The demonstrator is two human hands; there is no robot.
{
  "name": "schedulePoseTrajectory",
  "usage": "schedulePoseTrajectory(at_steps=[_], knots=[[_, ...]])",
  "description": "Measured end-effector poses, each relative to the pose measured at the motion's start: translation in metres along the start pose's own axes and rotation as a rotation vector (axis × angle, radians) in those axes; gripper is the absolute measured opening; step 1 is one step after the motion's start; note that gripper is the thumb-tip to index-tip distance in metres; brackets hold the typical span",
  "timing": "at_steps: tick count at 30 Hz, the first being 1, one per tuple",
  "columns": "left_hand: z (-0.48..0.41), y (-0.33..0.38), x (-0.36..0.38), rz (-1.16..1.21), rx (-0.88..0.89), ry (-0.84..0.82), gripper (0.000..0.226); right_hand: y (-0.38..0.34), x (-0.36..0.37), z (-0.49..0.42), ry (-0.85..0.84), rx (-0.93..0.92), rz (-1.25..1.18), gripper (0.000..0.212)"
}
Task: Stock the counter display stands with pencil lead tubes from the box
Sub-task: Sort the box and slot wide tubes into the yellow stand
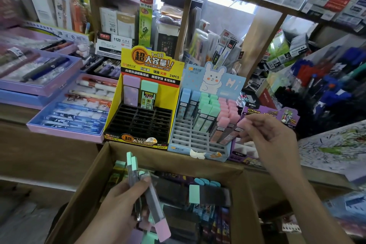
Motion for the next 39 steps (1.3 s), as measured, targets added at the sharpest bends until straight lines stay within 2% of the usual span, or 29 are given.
schedulePoseTrajectory(at_steps=[7, 16, 24, 28, 32, 36, 39], knots=[[0.002, 0.001, 0.003, -0.020, -0.002, 0.003, 0.049, 0.002, 0.002, -0.004, -0.024, -0.028, 0.001, 0.015], [0.005, 0.001, 0.006, -0.022, -0.028, -0.011, 0.049, 0.002, 0.009, -0.010, -0.064, -0.165, 0.252, 0.030], [0.008, 0.001, 0.007, -0.013, -0.013, 0.012, 0.040, -0.004, 0.014, -0.010, -0.028, -0.251, 0.407, 0.019], [0.007, 0.001, 0.007, -0.025, -0.030, 0.013, 0.046, -0.007, 0.014, -0.008, -0.017, -0.235, 0.442, 0.022], [0.006, 0.000, 0.005, -0.031, -0.005, 0.019, 0.036, -0.011, 0.011, -0.003, -0.002, -0.199, 0.428, 0.024], [0.006, 0.001, 0.006, 0.003, 0.016, 0.003, 0.032, -0.020, 0.015, 0.022, 0.053, -0.084, 0.273, 0.024], [0.007, 0.001, 0.007, 0.037, 0.028, -0.027, 0.038, -0.029, 0.040, 0.052, -0.097, 0.003, 0.105, 0.024]])
Point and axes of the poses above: each hand's wrist, its own z-axis away from the middle knuckle, its own x-axis out of the palm, y = z × x, the point moved 6 cm from there along -z, towards the middle knuckle, and after that the axes turned 7 degrees about z, right-handed, at the moved point
